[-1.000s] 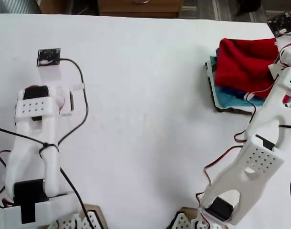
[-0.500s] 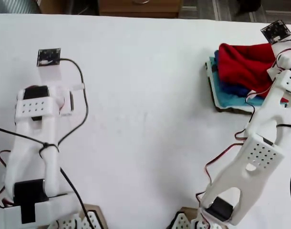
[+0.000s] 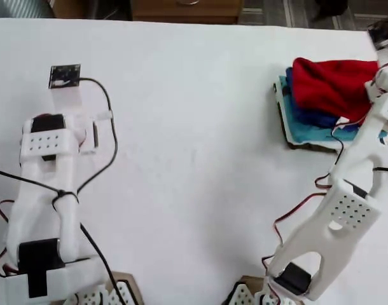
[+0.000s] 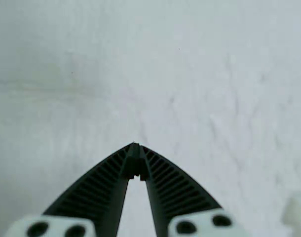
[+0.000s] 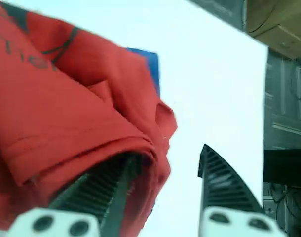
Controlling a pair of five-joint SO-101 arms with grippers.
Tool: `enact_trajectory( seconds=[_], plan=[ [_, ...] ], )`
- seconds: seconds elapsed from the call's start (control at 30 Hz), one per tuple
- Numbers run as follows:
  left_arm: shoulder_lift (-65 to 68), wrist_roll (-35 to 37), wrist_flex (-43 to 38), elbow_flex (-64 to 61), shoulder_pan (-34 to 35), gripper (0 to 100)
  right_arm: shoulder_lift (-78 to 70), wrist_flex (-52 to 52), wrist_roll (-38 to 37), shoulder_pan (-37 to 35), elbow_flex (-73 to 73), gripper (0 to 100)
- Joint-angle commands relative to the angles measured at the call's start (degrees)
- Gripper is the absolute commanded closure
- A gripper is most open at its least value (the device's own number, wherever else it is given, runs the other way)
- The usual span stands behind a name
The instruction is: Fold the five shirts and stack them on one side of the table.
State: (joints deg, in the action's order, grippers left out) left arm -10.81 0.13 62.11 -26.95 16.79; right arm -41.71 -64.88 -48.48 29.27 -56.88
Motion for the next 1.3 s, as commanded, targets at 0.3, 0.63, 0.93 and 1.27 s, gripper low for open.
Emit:
enact_trajectory(
  seconds=[0.3,0.63,0.93,1.27],
  plan=[
    [-0.3,0.2,-0.8,0.6,0.4,97,7.6,1.3,10.3,0.5,-0.7,97.2],
    [-0.4,0.2,-0.7,0.7,2.2,97,8.0,7.4,19.8,1.5,-0.2,94.0],
    [-0.4,0.2,-0.9,0.7,3.8,97,11.9,-12.3,23.0,-6.5,-3.7,98.1],
    [-0.4,-0.2,-0.8,0.7,3.8,97,8.6,-24.0,22.9,-13.6,-3.7,97.9]
  ],
)
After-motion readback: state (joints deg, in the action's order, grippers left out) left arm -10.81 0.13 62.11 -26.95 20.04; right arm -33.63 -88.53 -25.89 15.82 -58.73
